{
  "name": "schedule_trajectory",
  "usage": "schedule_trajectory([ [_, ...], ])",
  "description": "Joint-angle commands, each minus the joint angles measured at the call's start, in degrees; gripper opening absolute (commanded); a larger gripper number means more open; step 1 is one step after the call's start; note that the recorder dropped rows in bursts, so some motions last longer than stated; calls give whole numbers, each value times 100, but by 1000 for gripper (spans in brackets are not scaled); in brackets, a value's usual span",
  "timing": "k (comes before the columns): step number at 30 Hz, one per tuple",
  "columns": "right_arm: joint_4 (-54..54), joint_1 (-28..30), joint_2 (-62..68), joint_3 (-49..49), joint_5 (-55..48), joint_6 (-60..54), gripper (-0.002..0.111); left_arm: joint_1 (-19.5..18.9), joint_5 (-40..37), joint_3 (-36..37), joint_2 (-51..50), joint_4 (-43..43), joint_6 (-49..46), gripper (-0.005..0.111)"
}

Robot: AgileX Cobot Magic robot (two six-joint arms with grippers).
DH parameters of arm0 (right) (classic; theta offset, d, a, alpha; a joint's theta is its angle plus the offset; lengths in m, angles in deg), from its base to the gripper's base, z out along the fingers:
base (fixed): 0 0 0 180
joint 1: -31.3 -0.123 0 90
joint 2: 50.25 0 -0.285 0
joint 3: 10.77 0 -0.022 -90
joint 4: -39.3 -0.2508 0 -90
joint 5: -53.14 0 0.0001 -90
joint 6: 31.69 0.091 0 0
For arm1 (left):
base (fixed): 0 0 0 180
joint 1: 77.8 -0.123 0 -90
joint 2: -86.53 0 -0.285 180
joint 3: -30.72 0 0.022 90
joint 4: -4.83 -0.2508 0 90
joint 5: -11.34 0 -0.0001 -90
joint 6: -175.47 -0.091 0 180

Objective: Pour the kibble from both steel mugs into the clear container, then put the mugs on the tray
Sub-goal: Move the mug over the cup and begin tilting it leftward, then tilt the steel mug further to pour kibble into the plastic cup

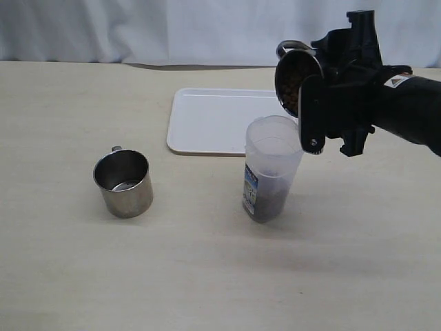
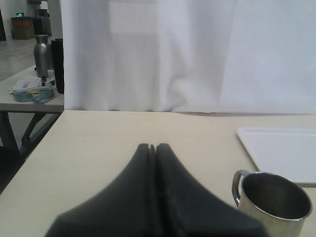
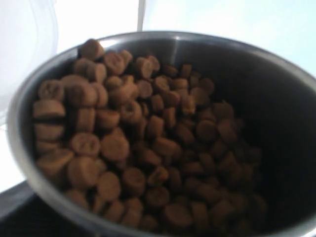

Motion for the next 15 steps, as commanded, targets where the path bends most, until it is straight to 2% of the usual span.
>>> schedule_trajectory([
  [1, 195, 6, -35, -11, 264, 0, 5, 36, 75, 9, 12, 0, 19, 0],
  [15, 509, 6, -35, -11, 360, 0, 5, 36, 75, 9, 12, 0, 19, 0],
])
